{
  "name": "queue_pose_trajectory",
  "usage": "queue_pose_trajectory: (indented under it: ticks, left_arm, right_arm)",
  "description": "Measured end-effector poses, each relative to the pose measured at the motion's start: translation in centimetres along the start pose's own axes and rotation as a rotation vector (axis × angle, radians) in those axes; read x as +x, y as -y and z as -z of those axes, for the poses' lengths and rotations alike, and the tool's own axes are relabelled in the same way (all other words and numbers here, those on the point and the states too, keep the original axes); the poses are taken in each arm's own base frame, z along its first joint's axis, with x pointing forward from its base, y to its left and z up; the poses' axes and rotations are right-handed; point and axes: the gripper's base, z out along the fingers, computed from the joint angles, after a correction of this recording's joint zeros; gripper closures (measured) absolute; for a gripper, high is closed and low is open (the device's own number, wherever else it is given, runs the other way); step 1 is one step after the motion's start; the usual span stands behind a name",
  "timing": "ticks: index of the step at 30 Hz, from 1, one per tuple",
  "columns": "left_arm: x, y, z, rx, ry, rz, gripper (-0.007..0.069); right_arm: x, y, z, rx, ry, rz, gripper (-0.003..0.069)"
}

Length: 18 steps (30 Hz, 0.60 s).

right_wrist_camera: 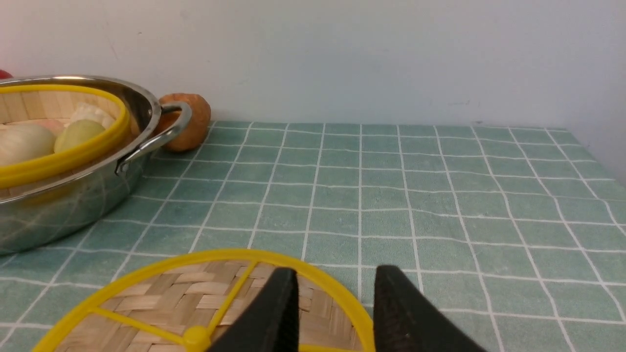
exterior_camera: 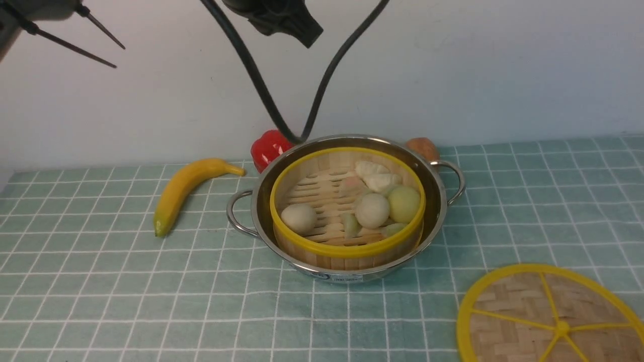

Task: Place the steamer in the pot on the blue tablecloth, and put the lid on the steamer.
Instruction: 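Move the gripper down to the bamboo steamer lid and grasp its center knob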

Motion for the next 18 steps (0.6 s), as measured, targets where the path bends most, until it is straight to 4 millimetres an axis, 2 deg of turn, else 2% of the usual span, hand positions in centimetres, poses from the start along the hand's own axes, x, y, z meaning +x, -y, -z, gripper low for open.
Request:
queue_pose_trajectory:
  ticks: [4,5,7,8,9,10,11,12,13,14,15,16,17,18]
  left_arm:
    - [0.5,-0.3,2.2,-0.032,0.051,0.079,0.0468]
    - [1.5,-0.5,4.5,-0.066,0.113,0.112,0.0468]
    - [2.3,-0.7,6.1,-0.095,0.159,0.129,0.0468]
    - [4.5,-0.8,8.5,-0.145,0.232,0.168,0.0468]
    - [4.5,-1.0,10.2,-0.169,0.279,0.171,0.0468]
    - [5.9,-1.0,11.0,-0.199,0.323,0.199,0.0467]
    - [9.6,-0.5,12.8,-0.254,0.398,0.261,0.0463]
    - [9.6,-0.6,13.6,-0.273,0.425,0.263,0.0463]
    - [13.1,0.2,13.8,-0.311,0.449,0.321,0.0455]
    - [15.6,0.7,14.7,-0.360,0.488,0.371,0.0449]
    - [15.9,0.9,14.1,-0.351,0.479,0.378,0.0447]
    - [20.5,2.5,14.5,-0.412,0.486,0.462,0.0437]
    - [21.4,2.9,13.9,-0.406,0.466,0.479,0.0435]
    - [22.8,3.6,14.2,-0.436,0.474,0.504,0.0432]
  right_arm:
    - [0.0,0.0,0.0,0.000,0.000,0.000,0.0416]
    - [0.0,0.0,0.0,0.000,0.000,0.000,0.0416]
    - [0.0,0.0,0.0,0.000,0.000,0.000,0.0416]
    - [0.0,0.0,0.0,0.000,0.000,0.000,0.0416]
    - [0.0,0.0,0.0,0.000,0.000,0.000,0.0416]
    - [0.0,0.0,0.0,0.000,0.000,0.000,0.0416]
    - [0.0,0.0,0.0,0.000,0.000,0.000,0.0416]
    - [0.0,0.0,0.0,0.000,0.000,0.000,0.0416]
    - [0.0,0.0,0.0,0.000,0.000,0.000,0.0416]
    - [0.0,0.0,0.0,0.000,0.000,0.000,0.0416]
    - [0.0,0.0,0.0,0.000,0.000,0.000,0.0416]
    - [0.0,0.0,0.0,0.000,0.000,0.000,0.0416]
    - [0.0,0.0,0.0,0.000,0.000,0.000,0.0416]
    - [0.0,0.0,0.0,0.000,0.000,0.000,0.0416]
